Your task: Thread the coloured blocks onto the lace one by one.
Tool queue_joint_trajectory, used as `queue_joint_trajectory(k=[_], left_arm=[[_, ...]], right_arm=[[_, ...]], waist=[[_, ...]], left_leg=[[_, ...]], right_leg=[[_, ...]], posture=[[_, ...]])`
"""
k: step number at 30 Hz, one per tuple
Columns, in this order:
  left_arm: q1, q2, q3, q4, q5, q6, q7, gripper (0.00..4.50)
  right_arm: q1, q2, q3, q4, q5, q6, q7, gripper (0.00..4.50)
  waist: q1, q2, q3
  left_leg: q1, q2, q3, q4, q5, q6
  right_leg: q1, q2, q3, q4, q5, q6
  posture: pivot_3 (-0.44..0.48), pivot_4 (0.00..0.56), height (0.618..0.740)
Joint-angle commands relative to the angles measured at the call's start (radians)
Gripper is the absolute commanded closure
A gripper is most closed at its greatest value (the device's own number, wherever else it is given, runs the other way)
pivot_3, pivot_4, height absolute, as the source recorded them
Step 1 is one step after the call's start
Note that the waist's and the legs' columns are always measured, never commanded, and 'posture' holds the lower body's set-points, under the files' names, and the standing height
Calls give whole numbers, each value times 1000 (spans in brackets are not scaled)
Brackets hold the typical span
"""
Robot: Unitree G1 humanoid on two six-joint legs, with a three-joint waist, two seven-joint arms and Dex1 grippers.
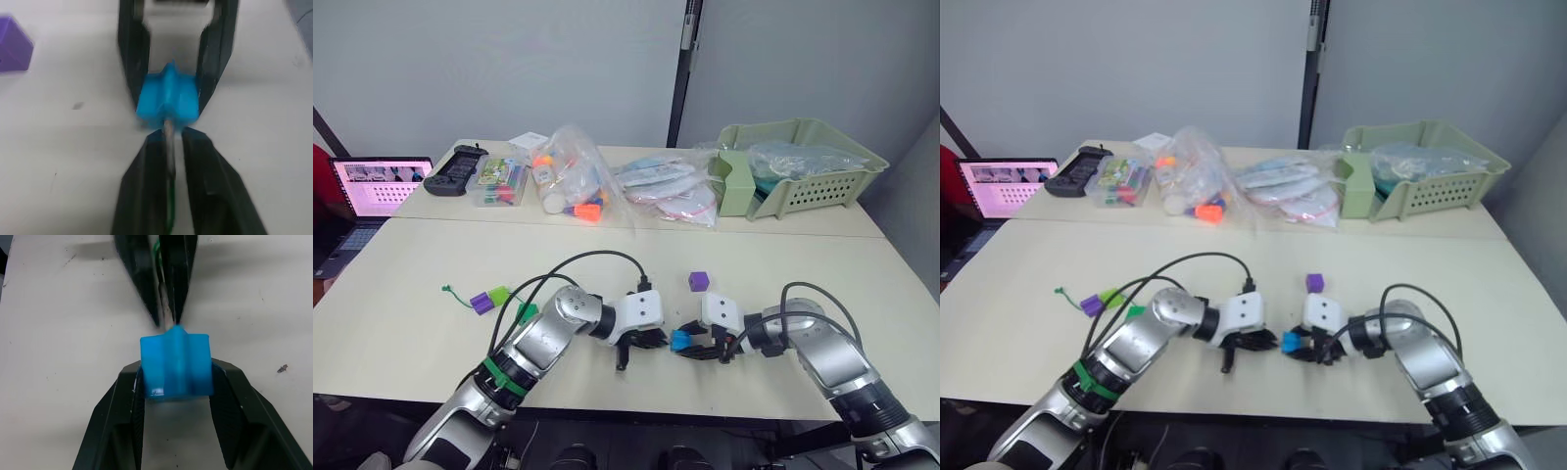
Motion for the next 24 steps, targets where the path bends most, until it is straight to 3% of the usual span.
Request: queue_joint_trajectory(k=[1, 2, 3, 8, 18, 24], left_arm=[[-13, -27, 3, -55, -25, -35, -9, 2488], [-14, -22, 2, -57, -20, -31, -10, 2163], [-16, -18, 2, -58, -17, -28, -11, 2136], [-15, 15, 21, -72, -18, -19, -23, 2136], [38, 177, 130, -97, -95, -18, -93, 2136], [66, 184, 113, -70, -83, -56, -101, 2136]], right_arm=[[19, 13, 53, -10, -10, 16, -1, 3149], [22, 11, 52, -14, -9, 18, -2, 3149], [24, 10, 52, -17, -9, 20, -3, 3149], [27, 7, 51, -24, -5, 26, -11, 3149], [35, 8, 48, -33, 0, 36, -24, 3149], [31, 10, 50, -30, 0, 38, -26, 3149]], waist=[[0, 0, 0], [-1, 0, 0], [-1, 0, 0], [-6, 0, 0], [-5, 0, 0], [-5, 0, 0]], left_leg=[[0, 0, 0, 0, 0, 0], [0, 0, 0, 0, 0, 0], [0, 0, 0, 0, 0, 0], [0, 1, 0, -1, 0, 0], [0, 1, 0, -2, 0, 0], [0, 1, 0, -2, 0, 0]], right_leg=[[0, 0, 0, 0, 0, 0], [0, 0, 0, 0, 0, 0], [0, 0, 0, 0, 0, 0], [-1, 1, 0, 0, 0, -1], [-1, 1, 0, 0, -1, -1], [-1, 1, 0, 0, -1, -1]], posture=[[0, 150, 740], [0, 150, 740], [0, 150, 740], [0, 150, 740], [0, 150, 740], [0, 150, 740]])
